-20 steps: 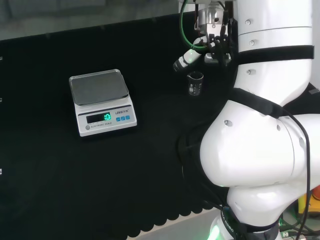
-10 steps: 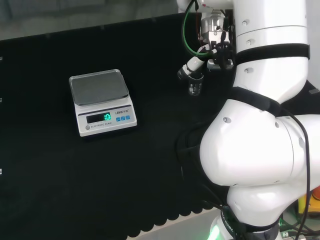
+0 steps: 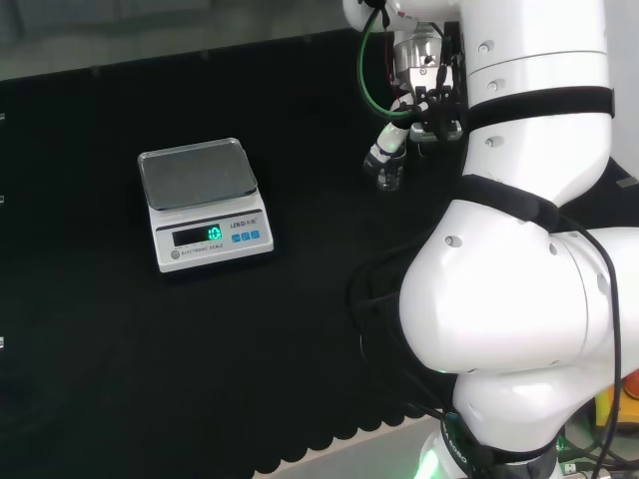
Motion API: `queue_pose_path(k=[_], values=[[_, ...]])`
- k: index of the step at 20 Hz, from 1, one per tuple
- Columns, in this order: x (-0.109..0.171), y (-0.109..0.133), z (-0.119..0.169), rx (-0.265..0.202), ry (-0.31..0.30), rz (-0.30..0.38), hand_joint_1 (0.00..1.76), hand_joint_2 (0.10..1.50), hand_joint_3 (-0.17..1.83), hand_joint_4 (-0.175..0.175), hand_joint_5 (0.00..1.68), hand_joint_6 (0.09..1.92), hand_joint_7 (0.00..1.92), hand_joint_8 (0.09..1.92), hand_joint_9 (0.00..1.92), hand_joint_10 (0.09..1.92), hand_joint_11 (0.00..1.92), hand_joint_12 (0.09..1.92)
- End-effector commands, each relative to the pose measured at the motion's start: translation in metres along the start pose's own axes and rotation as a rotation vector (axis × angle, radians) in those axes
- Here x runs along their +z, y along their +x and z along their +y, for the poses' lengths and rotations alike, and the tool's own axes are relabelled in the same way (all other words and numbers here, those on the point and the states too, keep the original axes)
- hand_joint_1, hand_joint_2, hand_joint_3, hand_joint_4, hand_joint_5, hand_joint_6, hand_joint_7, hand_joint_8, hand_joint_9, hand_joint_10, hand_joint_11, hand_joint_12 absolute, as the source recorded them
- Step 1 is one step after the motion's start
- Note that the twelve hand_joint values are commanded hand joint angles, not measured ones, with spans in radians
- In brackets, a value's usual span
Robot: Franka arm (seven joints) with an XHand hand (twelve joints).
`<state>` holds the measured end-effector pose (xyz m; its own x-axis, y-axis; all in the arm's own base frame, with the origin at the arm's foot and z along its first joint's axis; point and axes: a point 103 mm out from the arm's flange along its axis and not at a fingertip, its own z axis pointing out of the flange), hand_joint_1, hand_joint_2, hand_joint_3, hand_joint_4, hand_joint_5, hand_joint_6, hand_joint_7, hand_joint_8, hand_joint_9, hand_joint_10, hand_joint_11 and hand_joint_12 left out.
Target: Pick up the beaker.
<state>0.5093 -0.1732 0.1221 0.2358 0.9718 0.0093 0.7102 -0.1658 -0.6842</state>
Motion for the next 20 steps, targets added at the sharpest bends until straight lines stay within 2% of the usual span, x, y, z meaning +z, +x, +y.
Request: queue_pose_path(k=[1, 6, 8, 9, 12, 13, 16, 20], values=[[0.002, 0.005, 0.0, 0.021, -0.02, -0.025, 0.77, 0.7, 0.02, -0.094, 0.2, 0.09, 0.26, 0.84, 0.49, 0.81, 0.67, 1.24], [-0.002, 0.006, -0.004, 0.044, -0.069, -0.028, 0.93, 0.72, 0.06, -0.114, 0.4, 0.09, 0.44, 0.87, 0.8, 0.64, 1.04, 0.96], [-0.002, 0.006, -0.006, 0.053, -0.096, -0.024, 0.99, 0.72, 0.09, -0.127, 0.5, 0.17, 0.52, 0.88, 0.93, 0.55, 1.19, 0.84], [-0.002, 0.006, -0.007, 0.059, -0.111, -0.021, 1.02, 0.72, 0.11, -0.136, 0.52, 0.27, 0.56, 0.88, 1.0, 0.5, 1.27, 0.77], [-0.002, 0.006, -0.01, 0.071, -0.163, -0.015, 1.09, 0.68, 0.23, -0.166, 0.53, 0.71, 0.69, 0.89, 1.2, 0.36, 1.46, 0.62], [-0.002, 0.007, -0.01, 0.071, -0.179, -0.01, 1.11, 0.67, 0.29, -0.171, 0.57, 0.79, 0.73, 0.89, 1.25, 0.33, 1.51, 0.59], [0.0, 0.01, -0.01, 0.072, -0.213, -0.004, 1.13, 0.6, 0.47, -0.175, 0.72, 0.85, 0.83, 0.89, 1.37, 0.24, 1.59, 0.53], [0.002, 0.017, -0.009, 0.073, -0.238, -0.008, 1.15, 0.57, 0.55, -0.175, 0.84, 0.85, 0.93, 0.9, 1.45, 0.2, 1.63, 0.5]])
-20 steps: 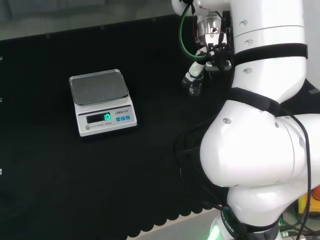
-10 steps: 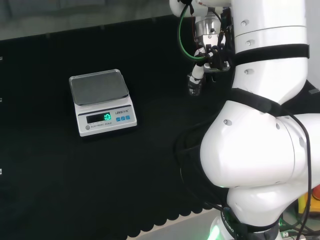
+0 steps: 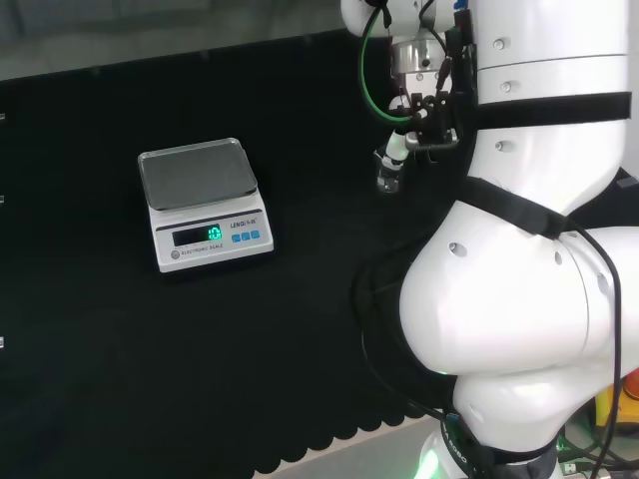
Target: Pick up the beaker.
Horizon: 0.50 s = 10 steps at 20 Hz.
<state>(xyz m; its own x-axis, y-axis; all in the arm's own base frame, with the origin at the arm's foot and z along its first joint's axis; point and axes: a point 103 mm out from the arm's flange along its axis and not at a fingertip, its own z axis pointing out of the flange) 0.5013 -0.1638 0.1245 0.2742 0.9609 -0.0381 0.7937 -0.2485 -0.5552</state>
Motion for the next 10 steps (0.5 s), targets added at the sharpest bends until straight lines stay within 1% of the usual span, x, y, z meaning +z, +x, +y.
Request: queue_pose_path(k=[1, 6, 10], values=[[-0.003, 0.011, 0.0, 0.013, -0.076, 0.003, 1.15, 0.57, 0.56, -0.175, 0.85, 0.85, 0.94, 0.9, 1.45, 0.2, 1.64, 0.5], [-0.011, 0.013, -0.003, 0.012, -0.093, 0.003, 1.16, 0.56, 0.58, -0.175, 0.93, 0.82, 1.01, 0.88, 1.49, 0.17, 1.66, 0.48], [-0.027, 0.014, -0.014, -0.017, -0.056, 0.002, 1.16, 0.56, 0.58, -0.175, 0.94, 0.82, 1.03, 0.87, 1.5, 0.16, 1.67, 0.48]])
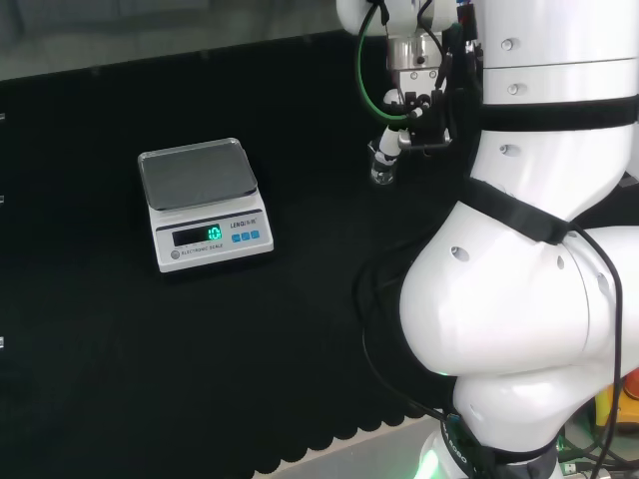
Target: Pick up the beaker.
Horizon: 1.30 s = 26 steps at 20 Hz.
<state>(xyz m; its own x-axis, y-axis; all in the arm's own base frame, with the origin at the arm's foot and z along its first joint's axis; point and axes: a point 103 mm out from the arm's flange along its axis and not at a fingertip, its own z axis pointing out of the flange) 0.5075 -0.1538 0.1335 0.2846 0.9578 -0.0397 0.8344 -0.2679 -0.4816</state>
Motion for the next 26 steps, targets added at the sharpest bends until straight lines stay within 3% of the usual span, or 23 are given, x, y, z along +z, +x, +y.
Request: queue_pose_path(k=[1, 12, 19, 26], values=[[-0.025, 0.004, -0.013, -0.037, 0.04, 0.001, 1.16, 0.56, 0.58, -0.175, 0.95, 0.82, 1.04, 0.87, 1.5, 0.16, 1.67, 0.48], [-0.118, 0.039, -0.086, -0.116, 0.02, -0.023, 1.14, 0.56, 0.59, -0.175, 0.95, 0.82, 1.04, 0.87, 1.5, 0.15, 1.66, 0.47], [-0.14, 0.074, -0.117, -0.153, 0.009, -0.05, 1.13, 0.57, 0.6, -0.175, 0.94, 0.82, 1.03, 0.87, 1.5, 0.14, 1.65, 0.47], [-0.143, 0.085, -0.125, -0.143, 0.017, -0.042, 1.13, 0.57, 0.6, -0.175, 0.94, 0.82, 1.03, 0.87, 1.5, 0.14, 1.65, 0.47]])
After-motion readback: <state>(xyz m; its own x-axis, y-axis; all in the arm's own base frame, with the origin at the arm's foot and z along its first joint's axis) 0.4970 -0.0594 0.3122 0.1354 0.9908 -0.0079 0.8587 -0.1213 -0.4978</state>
